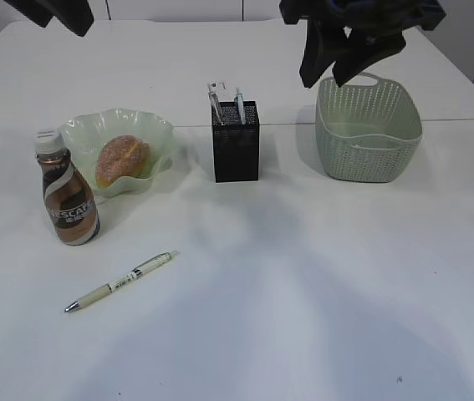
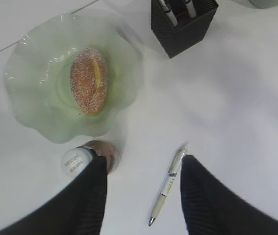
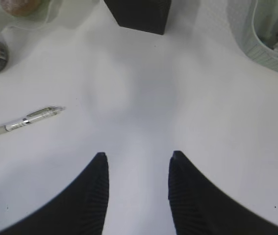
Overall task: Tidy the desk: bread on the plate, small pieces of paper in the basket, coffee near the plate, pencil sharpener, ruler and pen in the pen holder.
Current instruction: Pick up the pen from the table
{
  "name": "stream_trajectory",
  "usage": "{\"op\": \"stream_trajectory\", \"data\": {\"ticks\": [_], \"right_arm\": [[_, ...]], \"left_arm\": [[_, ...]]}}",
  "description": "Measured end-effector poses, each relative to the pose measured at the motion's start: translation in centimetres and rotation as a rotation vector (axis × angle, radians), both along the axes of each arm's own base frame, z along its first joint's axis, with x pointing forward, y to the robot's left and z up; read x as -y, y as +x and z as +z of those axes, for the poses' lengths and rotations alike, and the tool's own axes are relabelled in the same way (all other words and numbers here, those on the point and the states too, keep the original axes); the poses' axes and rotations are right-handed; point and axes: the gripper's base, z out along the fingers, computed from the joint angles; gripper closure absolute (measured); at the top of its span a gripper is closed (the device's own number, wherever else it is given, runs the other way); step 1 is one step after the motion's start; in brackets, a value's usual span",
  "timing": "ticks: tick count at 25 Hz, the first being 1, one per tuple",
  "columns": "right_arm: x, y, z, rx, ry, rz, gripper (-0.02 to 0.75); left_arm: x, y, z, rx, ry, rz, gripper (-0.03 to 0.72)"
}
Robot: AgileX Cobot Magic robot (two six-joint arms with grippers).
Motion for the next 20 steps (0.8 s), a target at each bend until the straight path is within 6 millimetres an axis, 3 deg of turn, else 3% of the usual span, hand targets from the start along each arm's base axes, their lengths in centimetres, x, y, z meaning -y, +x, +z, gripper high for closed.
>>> {"op": "stream_trajectory", "data": {"ticks": [6, 14, 20], "right_arm": [[0.7, -2.2, 1.8, 0.025, 0.025, -0.011, 0.404], [1.9, -6.0, 1.1, -0.034, 0.015, -0.016, 0.404], [2.3, -7.0, 1.3, -0.033, 0.016, -0.016, 0.404]], "left_arm": [[0.4, -0.2, -0.8, -0.042, -0.028, -0.012, 0.347], [0.8, -0.1, -4.8, -0.174, 0.008, -0.051, 0.336], [1.0, 0.2, -7.1, -0.231, 0.050, -0.100, 0.334]]}}
